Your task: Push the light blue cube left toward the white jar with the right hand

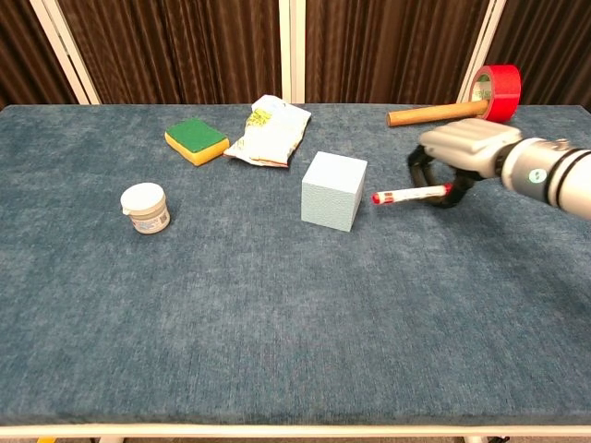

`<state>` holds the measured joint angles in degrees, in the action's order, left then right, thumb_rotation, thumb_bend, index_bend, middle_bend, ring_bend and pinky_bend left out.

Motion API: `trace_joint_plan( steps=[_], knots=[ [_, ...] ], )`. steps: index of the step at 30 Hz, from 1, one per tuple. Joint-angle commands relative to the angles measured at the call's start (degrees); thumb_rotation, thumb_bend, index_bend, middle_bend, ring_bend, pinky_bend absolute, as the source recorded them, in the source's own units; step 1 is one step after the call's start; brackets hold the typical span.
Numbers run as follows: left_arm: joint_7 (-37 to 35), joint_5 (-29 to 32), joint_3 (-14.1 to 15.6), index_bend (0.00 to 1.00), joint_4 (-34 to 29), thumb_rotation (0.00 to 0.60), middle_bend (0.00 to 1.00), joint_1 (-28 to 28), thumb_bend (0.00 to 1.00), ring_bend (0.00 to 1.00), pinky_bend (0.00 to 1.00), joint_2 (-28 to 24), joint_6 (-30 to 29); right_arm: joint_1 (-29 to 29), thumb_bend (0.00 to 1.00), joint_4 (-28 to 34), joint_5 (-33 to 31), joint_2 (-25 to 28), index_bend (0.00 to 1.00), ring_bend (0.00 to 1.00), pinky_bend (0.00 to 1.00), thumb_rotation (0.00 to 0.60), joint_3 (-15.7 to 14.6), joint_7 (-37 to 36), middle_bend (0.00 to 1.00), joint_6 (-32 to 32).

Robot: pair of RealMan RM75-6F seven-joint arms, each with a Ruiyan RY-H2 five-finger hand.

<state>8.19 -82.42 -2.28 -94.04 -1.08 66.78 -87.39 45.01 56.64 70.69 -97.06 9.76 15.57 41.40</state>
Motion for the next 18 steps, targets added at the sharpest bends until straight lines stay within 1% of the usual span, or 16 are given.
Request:
trace_joint_plan(
  steps=[1,7,14,18],
  knots=[
    [-0.32,-0.43,0.05,0.26,0.24,0.6,0.22,-0.09,0.09,0.16,0.16,0.09,-0.03,-0.6,0.48,1.21,-1.52,1.13,0.6,0.16,0.19,0.6,-0.05,1.49,0.53,0.2],
    [-0.6,-0.68,0.07,0.26,0.49,0.6,0.22,0.12,0.09,0.16,0.16,0.08,-0.45,0.48,0.48,2.4,-5.03,0.88,0.6,0.16,0.19,0.6,1.15,4.03,0.54,-0.61],
    [-0.96,-0.58,0.3,0.26,0.49,0.6,0.22,0.77,0.09,0.16,0.16,-0.08,-1.05,3.78,0.48,1.96,-10.28,-2.38,0.6,0.16,0.19,0.6,2.87,8.93,0.54,-2.02],
    [-1.34,-0.53,0.38,0.26,0.58,0.6,0.22,1.01,0.09,0.16,0.16,-0.17,-1.15,5.57,0.48,1.54,-13.06,-4.37,0.6,0.17,0.18,0.6,3.43,12.44,0.54,-1.65]
  ],
)
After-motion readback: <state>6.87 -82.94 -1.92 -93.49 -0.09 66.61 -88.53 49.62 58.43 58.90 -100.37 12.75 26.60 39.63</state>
